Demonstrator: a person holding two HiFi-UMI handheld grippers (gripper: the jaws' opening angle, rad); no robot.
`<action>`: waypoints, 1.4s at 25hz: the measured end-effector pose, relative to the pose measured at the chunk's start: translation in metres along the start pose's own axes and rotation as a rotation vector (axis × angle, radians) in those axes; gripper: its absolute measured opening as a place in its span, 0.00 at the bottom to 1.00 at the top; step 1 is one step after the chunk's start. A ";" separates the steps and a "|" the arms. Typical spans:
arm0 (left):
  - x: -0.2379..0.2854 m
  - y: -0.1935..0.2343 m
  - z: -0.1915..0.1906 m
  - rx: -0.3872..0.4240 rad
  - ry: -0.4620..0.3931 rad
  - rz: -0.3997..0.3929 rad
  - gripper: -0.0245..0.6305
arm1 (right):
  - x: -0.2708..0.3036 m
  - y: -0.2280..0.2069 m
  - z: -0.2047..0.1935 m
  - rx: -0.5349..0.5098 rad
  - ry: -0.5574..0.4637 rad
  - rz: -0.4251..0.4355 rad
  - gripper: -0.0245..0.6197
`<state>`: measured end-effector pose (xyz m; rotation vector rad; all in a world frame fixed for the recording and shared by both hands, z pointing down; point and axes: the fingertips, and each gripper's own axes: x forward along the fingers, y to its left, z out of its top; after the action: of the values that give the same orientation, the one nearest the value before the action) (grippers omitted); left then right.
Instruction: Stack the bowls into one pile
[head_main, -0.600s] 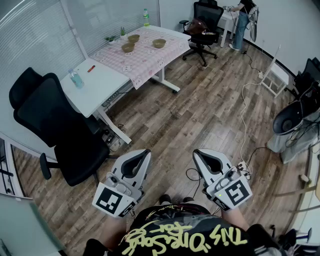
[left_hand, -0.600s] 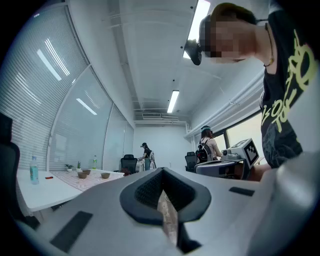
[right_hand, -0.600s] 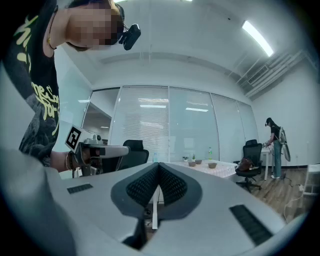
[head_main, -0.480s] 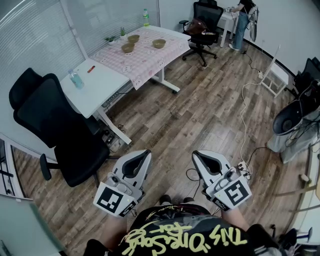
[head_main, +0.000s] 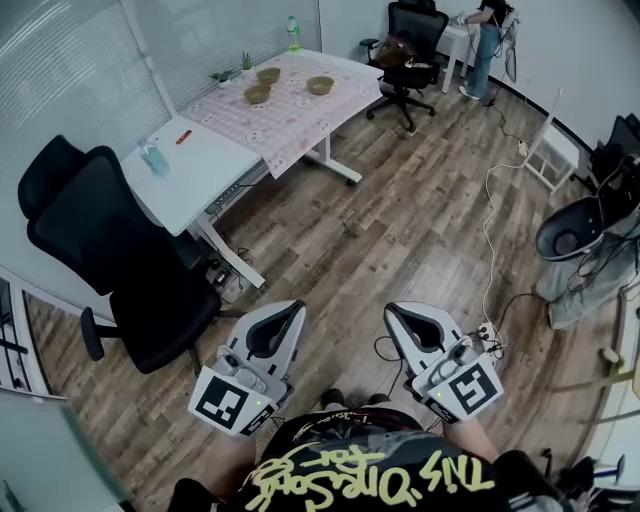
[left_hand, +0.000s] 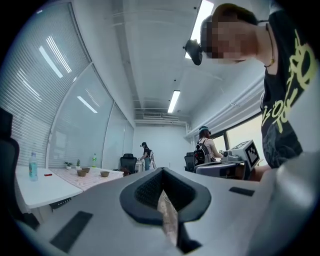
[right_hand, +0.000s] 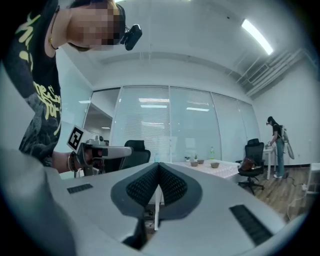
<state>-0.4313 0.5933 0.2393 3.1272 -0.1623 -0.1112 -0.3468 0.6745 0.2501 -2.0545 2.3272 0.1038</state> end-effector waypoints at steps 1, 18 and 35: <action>0.000 0.000 0.001 -0.002 -0.008 -0.001 0.03 | 0.000 0.001 0.001 0.004 -0.013 0.012 0.04; -0.001 0.015 -0.009 -0.033 0.009 0.039 0.58 | 0.004 -0.019 -0.013 0.035 0.004 -0.178 0.48; 0.005 0.039 -0.012 -0.026 0.012 0.011 0.58 | 0.006 -0.037 -0.016 0.020 0.038 -0.247 0.48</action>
<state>-0.4293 0.5536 0.2516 3.0998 -0.1772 -0.0931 -0.3111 0.6628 0.2642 -2.3324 2.0625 0.0337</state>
